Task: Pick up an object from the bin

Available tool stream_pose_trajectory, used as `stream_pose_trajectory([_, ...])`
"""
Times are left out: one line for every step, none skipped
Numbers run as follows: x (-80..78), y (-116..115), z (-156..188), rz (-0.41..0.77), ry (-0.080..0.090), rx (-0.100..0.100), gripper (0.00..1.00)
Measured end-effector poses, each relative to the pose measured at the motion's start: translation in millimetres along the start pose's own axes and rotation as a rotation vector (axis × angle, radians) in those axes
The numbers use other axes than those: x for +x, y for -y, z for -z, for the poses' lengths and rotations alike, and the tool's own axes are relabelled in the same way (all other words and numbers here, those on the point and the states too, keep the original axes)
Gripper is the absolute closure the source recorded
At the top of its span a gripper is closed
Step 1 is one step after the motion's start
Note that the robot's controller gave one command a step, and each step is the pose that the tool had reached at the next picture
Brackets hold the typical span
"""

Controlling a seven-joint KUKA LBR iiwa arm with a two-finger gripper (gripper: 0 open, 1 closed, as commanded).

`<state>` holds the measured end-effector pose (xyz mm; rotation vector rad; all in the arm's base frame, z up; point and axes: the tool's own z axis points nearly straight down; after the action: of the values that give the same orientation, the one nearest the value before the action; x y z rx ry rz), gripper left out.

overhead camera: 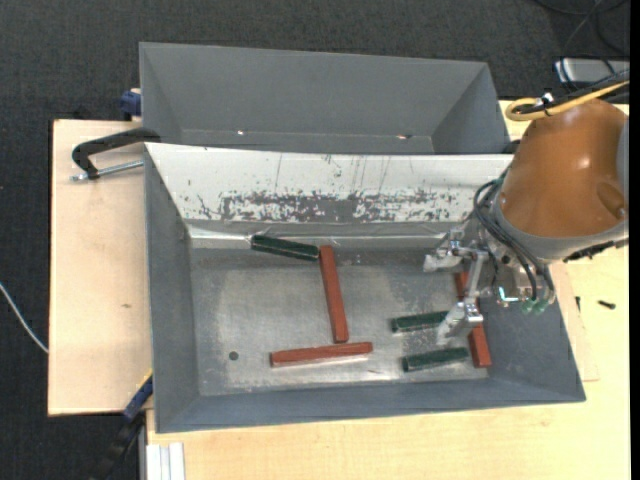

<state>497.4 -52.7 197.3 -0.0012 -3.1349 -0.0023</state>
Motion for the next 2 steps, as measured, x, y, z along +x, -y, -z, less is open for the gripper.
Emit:
stream_pose_trajectory([-1.7,0,4,0.001,0.008,0.001,0.00])
stream_pose_trajectory([-5.4,6,-48,0.018,0.015,0.002,0.00])
